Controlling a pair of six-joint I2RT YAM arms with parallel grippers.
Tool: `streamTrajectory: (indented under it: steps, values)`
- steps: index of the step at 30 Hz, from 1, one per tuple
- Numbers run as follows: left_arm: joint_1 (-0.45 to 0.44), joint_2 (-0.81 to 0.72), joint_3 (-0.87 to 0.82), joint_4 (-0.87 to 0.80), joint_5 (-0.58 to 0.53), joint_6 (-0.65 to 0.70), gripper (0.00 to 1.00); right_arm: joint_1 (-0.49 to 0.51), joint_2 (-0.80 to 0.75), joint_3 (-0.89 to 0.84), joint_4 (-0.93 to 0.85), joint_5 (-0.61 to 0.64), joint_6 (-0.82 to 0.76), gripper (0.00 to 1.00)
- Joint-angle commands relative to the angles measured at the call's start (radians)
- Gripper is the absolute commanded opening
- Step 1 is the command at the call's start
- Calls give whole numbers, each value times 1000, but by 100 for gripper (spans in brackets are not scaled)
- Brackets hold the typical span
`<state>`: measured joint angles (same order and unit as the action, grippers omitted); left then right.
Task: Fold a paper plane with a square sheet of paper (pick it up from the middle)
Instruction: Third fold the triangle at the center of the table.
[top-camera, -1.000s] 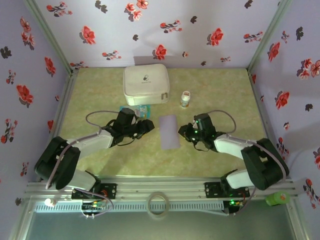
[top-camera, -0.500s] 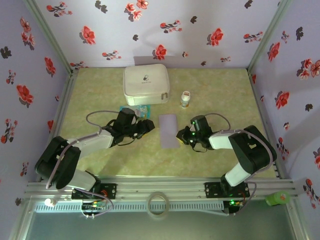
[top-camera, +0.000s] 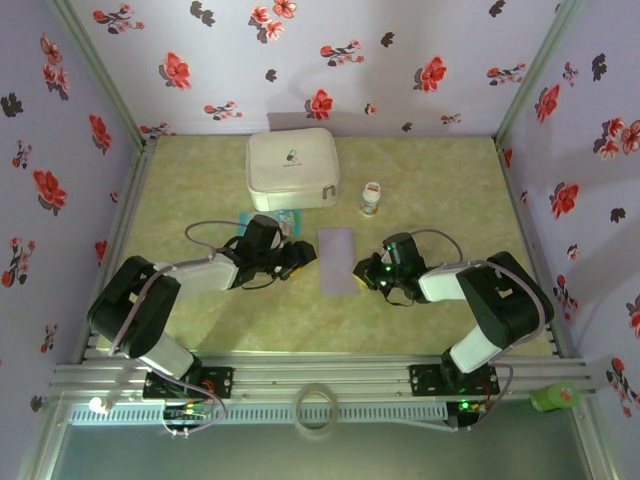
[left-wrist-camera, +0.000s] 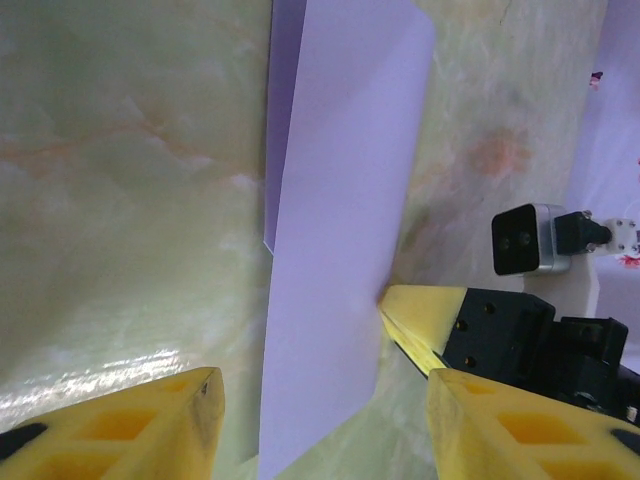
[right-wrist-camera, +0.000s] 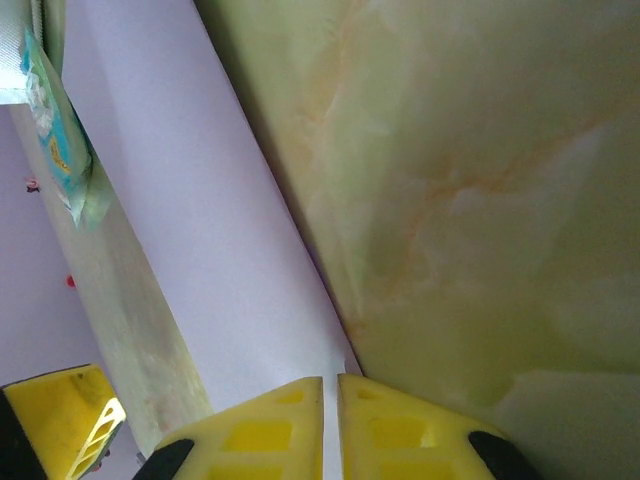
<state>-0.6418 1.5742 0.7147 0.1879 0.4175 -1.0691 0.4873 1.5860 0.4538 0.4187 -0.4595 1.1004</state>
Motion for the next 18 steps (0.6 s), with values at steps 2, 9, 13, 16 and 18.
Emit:
streamTrajectory:
  steps: [2, 9, 13, 16, 18]
  values:
    - [-9, 75, 56, 56, 44, -17, 54, 30, 39, 8, -99, 75, -13, 12]
    - [-13, 167, 72, 117, 57, -52, 48, 30, 51, 6, -116, 77, -15, 12]
    - [-17, 191, 72, 133, 65, -65, 47, 31, 47, 2, -122, 83, -14, 12]
    - [-19, 208, 69, 154, 75, -73, 46, 31, 46, 3, -128, 86, -15, 12]
    - [-21, 226, 70, 169, 89, -82, 43, 31, 48, 2, -127, 87, -16, 12]
